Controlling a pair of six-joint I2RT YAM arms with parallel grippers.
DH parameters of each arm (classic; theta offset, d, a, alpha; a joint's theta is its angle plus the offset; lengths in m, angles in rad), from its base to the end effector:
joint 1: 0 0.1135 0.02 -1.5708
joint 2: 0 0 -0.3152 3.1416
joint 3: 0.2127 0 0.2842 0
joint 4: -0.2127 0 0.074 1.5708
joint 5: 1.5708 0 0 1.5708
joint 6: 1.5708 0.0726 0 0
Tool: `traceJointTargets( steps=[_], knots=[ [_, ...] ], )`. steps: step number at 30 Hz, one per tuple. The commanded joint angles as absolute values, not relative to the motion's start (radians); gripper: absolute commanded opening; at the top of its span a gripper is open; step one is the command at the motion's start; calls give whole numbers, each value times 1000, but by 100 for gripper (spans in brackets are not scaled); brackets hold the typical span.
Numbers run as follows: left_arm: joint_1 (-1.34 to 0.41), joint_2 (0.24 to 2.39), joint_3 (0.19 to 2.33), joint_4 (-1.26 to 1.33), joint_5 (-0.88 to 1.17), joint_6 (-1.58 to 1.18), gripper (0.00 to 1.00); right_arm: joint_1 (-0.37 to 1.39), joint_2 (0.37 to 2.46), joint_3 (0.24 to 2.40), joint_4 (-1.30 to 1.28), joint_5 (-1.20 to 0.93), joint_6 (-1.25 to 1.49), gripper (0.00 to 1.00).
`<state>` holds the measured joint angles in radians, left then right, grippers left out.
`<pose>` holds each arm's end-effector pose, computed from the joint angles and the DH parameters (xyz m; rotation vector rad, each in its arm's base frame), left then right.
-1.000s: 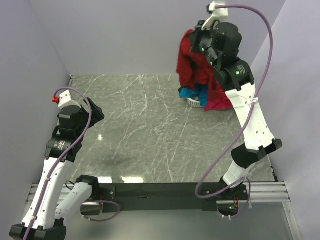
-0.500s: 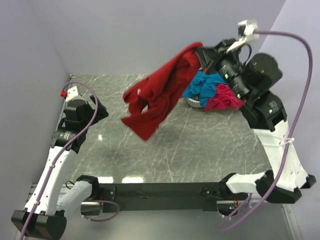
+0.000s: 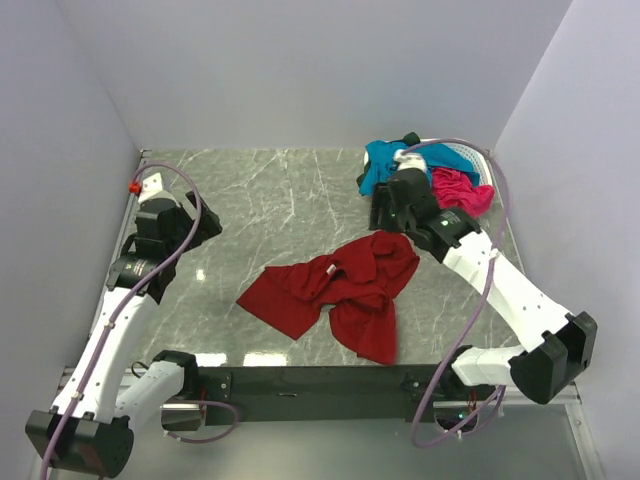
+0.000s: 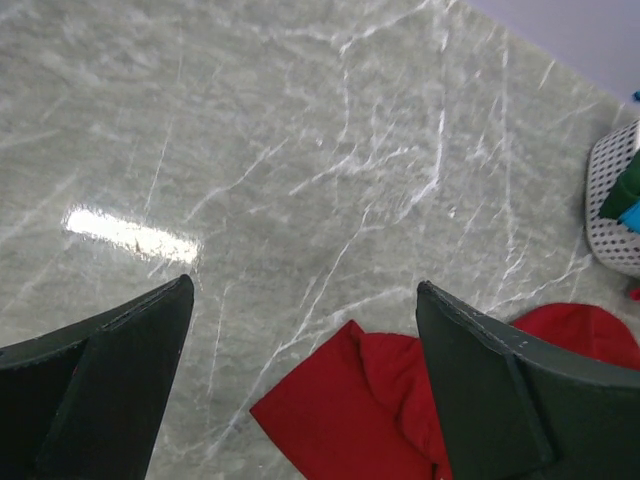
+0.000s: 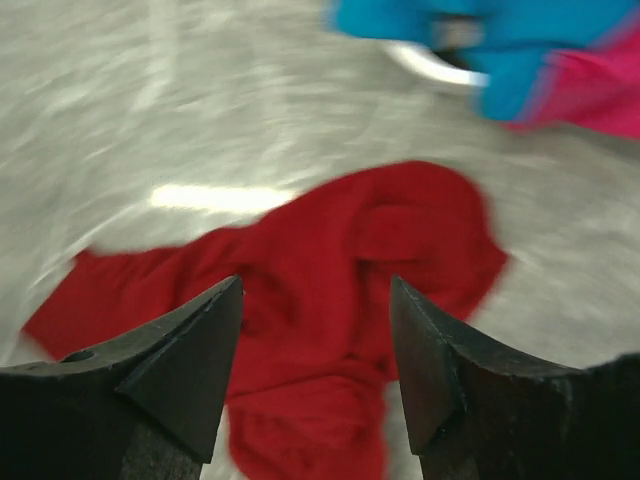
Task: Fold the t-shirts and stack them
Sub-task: Move the tshirt to the center of the board
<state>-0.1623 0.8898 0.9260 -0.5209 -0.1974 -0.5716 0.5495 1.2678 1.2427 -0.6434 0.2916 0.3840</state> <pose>0.2248 -0.0224 0.3608 -0.5369 1.9835 -0.2546 0.2819 0.1482 0.3784 -0.0259 2.2129 0.1918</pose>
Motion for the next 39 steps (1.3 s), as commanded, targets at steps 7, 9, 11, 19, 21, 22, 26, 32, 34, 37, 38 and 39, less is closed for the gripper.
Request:
traceJointTargets(
  steps=[7,9,11,19,21,22,26,32,34,37,38,39],
  knots=[
    [-124,945,876,-517,-155,-696,99,813,1544,1357,-379,-179,241,65],
    [-83,951,870,-526,-134,-703,99,856,1616,1391,-368,-209,224,64],
    [-45,940,861,-531,-100,-701,99,877,1718,1452,-361,-222,204,63],
    [-38,942,821,-468,18,-672,96,905,1801,1423,-408,-140,250,59],
    [-55,951,786,-436,43,-705,94,905,1770,1367,-399,-118,255,59],
    [-67,956,767,-424,63,-713,93,905,1743,1320,-406,-104,262,59],
    [-190,1017,746,-367,44,-767,90,899,1661,1211,-407,-31,320,59],
    [-282,1169,707,-258,87,-853,87,885,1556,1112,-396,31,397,59],
    [-290,1204,727,-249,87,-859,85,884,1528,1098,-400,54,428,59],
    [-302,1276,776,-233,95,-853,83,882,1479,1065,-410,83,468,59],
    [-311,1317,793,-233,98,-850,82,881,1465,1054,-414,110,477,59],
    [-317,1340,810,-242,100,-848,81,882,1436,1033,-417,120,486,59]
  ],
)
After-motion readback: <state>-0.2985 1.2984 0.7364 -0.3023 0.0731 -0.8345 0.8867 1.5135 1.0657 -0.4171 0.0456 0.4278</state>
